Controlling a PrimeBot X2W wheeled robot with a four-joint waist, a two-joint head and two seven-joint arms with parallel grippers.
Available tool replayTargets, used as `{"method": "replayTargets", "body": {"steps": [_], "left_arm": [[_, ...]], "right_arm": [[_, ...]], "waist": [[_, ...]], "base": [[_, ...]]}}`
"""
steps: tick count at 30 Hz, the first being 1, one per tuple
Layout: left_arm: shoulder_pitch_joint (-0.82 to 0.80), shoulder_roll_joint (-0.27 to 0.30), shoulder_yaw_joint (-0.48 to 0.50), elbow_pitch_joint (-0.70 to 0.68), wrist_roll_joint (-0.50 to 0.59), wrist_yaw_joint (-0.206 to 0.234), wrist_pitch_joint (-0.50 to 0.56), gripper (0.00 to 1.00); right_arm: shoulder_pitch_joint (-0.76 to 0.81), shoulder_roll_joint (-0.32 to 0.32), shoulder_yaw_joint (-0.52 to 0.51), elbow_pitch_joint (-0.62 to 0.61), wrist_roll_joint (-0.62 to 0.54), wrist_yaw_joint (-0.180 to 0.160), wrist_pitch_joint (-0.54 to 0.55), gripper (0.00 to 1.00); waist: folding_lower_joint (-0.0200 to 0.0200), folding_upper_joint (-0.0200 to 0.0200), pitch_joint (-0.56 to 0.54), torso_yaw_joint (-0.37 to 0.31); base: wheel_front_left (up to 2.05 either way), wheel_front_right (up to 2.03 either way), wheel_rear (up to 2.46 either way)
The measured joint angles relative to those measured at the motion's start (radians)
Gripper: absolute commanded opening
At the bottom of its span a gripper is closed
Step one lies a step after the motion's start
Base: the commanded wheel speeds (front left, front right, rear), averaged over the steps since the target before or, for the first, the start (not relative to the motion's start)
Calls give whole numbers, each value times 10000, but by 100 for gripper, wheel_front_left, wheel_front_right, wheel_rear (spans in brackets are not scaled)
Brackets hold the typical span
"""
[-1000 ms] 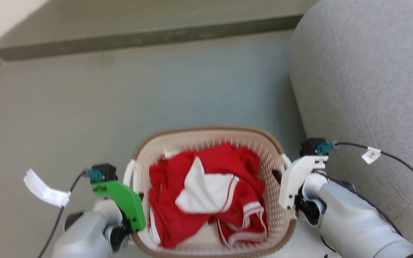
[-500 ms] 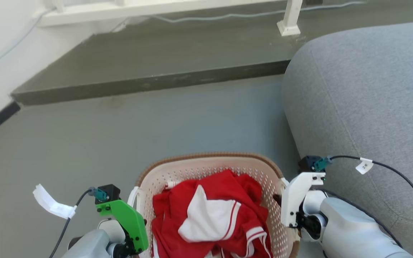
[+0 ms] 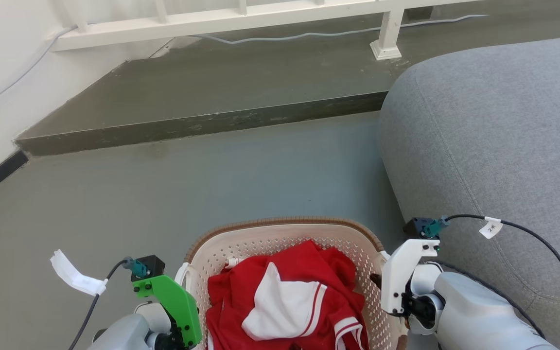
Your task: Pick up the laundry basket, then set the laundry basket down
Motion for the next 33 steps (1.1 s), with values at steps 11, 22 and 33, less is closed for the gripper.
{"method": "replayTargets", "body": {"steps": [11, 22, 33], "left_arm": [[0, -29, 0, 38, -2, 0, 46, 0], [-1, -67, 8, 102, -148, 0, 10, 0], [-4, -94, 8, 217, -151, 0, -13, 0]], "right_arm": [[0, -12, 148, 0, 71, 0, 6, 0], [0, -38, 226, -6, 222, 0, 12, 0], [-3, -38, 357, -35, 313, 0, 10, 0]], "waist": [[0, 0, -55, 24], [0, 0, -28, 31], [0, 0, 53, 21]], "base": [[0, 0, 0], [0, 0, 0], [0, 0, 0]]}}
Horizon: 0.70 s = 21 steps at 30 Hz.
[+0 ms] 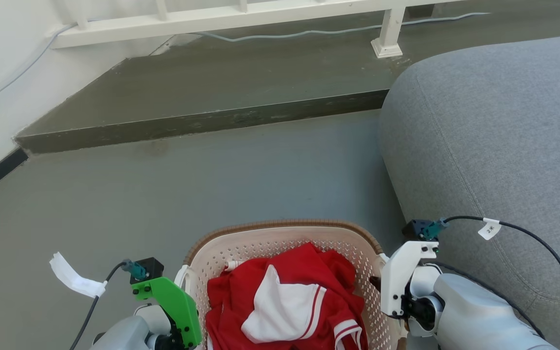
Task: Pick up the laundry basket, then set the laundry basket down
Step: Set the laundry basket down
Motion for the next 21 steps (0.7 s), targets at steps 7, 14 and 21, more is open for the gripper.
{"method": "replayTargets", "body": {"steps": [7, 14, 21], "left_arm": [[-23, -4, -4, 35, 0, -2, -15, 0], [-93, -4, 35, 36, -12, -4, -169, 0], [-402, 2, 86, 35, -104, -13, -240, 0]], "right_arm": [[-42, -2, 82, -19, 33, 0, -48, 0], [-291, -8, 127, -19, 33, 0, -274, 0], [-601, -27, 182, 8, 13, 13, -489, 0]], "waist": [[0, 0, 140, -18], [0, 0, 463, -42], [0, 0, 901, -44]], "base": [[0, 0, 0], [0, 0, 0], [0, 0, 0]]}}
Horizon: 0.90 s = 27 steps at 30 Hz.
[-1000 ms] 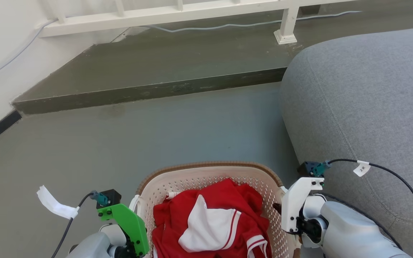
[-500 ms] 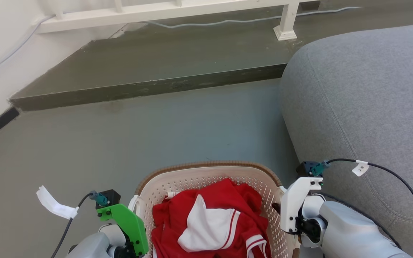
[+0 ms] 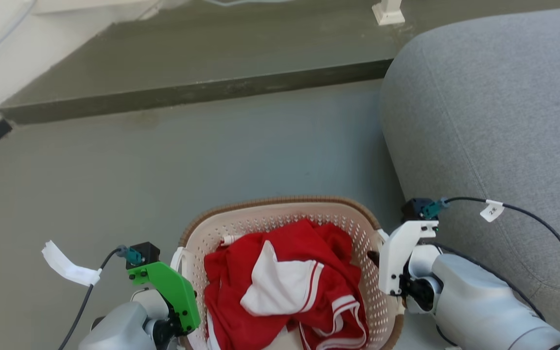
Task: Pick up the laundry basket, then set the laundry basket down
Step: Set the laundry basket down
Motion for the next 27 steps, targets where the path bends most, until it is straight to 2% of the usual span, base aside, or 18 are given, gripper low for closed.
{"method": "replayTargets", "body": {"steps": [9, 27], "left_arm": [[-489, 69, 113, -94, -2, -19, -299, 0], [-1775, 658, 337, -662, 6, -136, -1166, 0]], "right_arm": [[-629, -15, 23, 35, -169, 71, -476, 0], [-1943, 25, -10, -203, -362, 19, -1808, 0]], "waist": [[0, 0, 828, 46], [1, 0, 3185, 75]], "base": [[0, 0, 0], [0, 0, 0]]}}
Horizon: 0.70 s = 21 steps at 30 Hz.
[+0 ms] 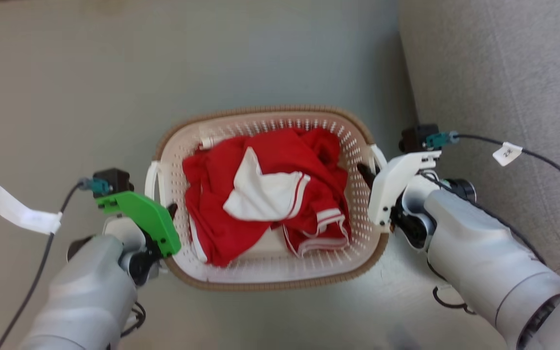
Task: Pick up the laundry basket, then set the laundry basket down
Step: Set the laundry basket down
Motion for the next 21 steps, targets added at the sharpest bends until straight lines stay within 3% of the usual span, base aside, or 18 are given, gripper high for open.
{"method": "replayTargets", "body": {"steps": [21], "left_arm": [[-1542, 546, 17, -660, 326, -12, -673, 0]], "right_arm": [[-1417, 58, -111, -151, -257, -510, -1390, 0]], "waist": [[1, 0, 2761, 10]], "base": [[0, 0, 0]]}}
